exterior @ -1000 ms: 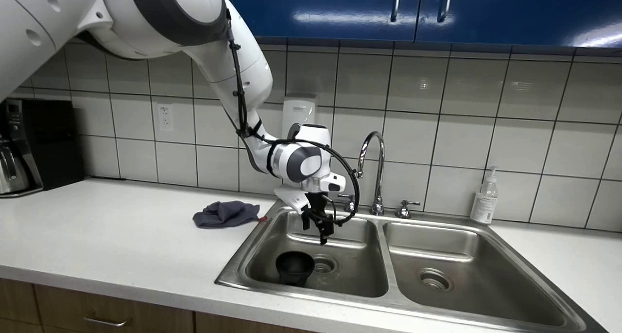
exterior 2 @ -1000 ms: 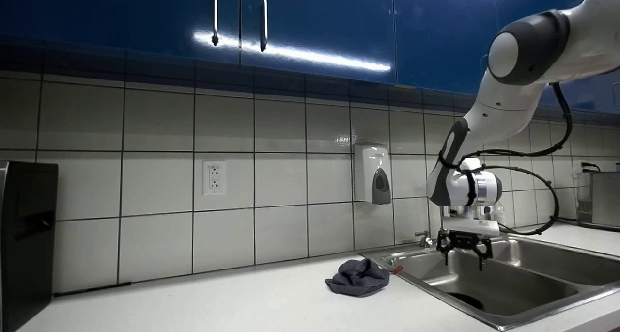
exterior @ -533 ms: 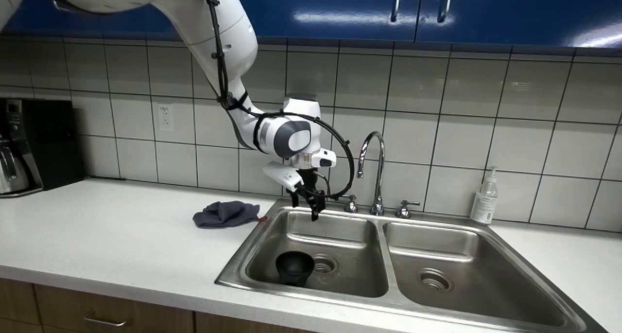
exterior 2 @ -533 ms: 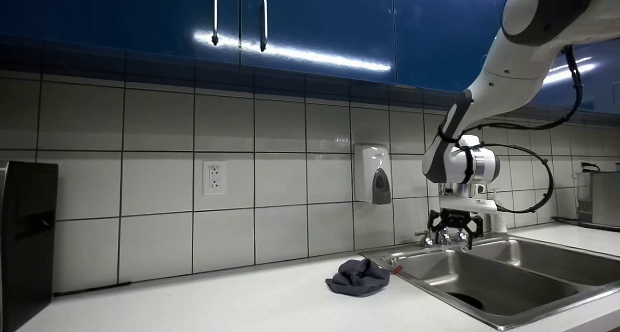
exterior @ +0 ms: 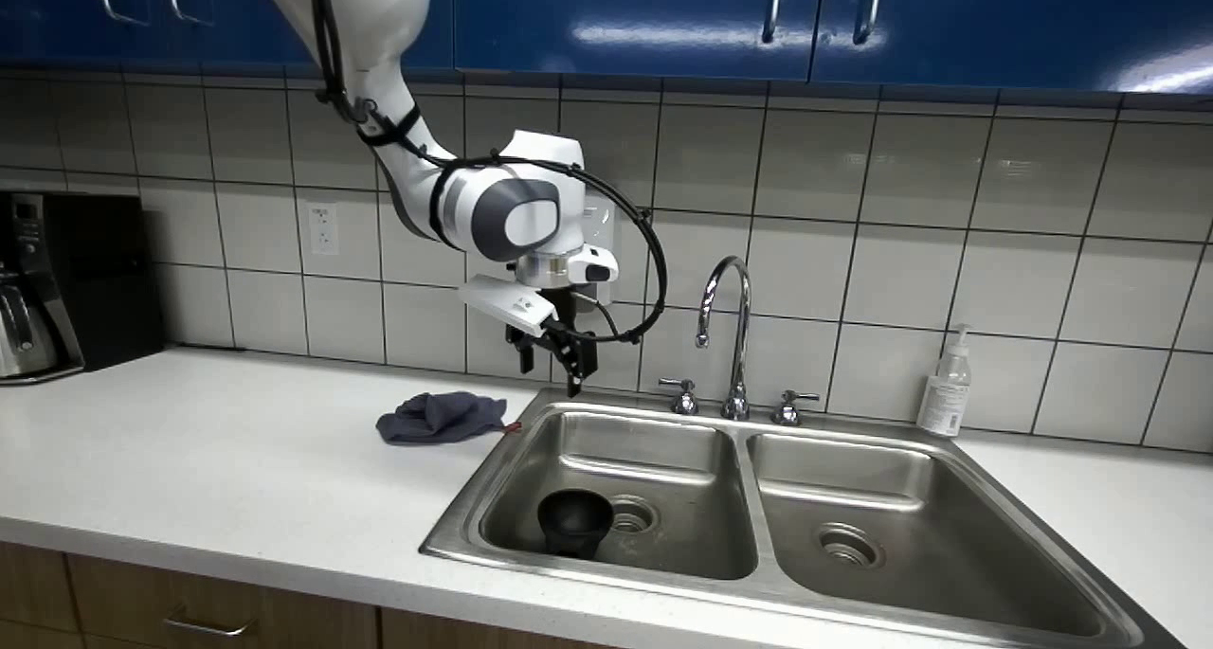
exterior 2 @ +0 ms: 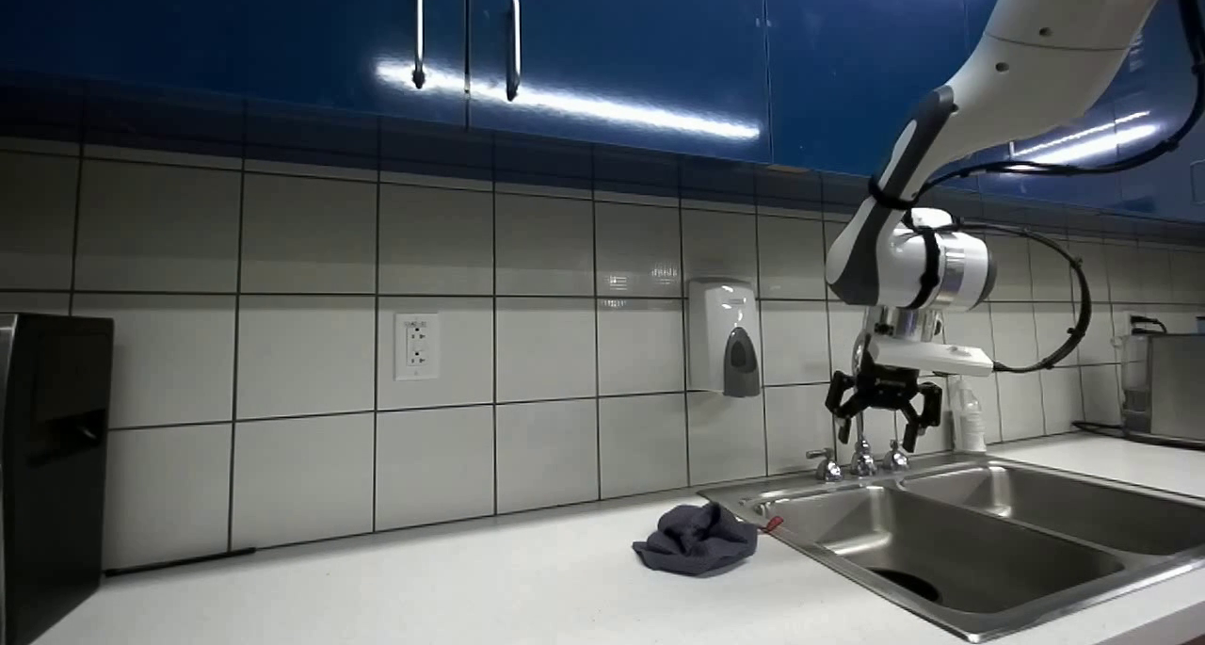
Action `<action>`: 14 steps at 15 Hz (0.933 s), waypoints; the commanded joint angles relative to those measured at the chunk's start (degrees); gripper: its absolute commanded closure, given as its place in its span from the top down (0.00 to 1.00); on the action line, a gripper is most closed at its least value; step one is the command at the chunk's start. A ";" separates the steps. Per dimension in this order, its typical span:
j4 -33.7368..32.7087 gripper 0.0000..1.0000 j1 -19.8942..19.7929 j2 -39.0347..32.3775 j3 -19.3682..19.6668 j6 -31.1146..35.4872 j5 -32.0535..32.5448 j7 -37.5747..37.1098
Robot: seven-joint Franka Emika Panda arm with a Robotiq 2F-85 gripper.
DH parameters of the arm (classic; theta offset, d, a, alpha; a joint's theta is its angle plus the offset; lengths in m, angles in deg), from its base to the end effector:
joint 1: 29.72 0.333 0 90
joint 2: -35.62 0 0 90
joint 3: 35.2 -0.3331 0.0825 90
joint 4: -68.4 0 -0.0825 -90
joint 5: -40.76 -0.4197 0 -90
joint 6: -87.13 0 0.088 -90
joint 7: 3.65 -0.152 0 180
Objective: Put the black bowl inside the sink
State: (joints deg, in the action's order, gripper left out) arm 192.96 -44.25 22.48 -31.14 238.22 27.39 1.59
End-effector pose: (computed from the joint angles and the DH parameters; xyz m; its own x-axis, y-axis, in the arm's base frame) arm 0.5877 -0.1986 0.2565 0.8823 -0.4099 0.2312 -0.3924 -0.9120 -0.1194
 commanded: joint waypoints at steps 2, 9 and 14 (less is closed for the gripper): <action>12.30 1.00 0.44 13.72 -0.81 1.20 -5.99 11.25; 23.05 1.00 6.13 29.75 4.95 -0.97 -12.34 23.92; 28.89 1.00 10.45 39.59 10.66 -3.37 -9.83 27.05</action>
State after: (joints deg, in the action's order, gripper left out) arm 217.43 -36.23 54.57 -23.85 237.31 16.59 25.75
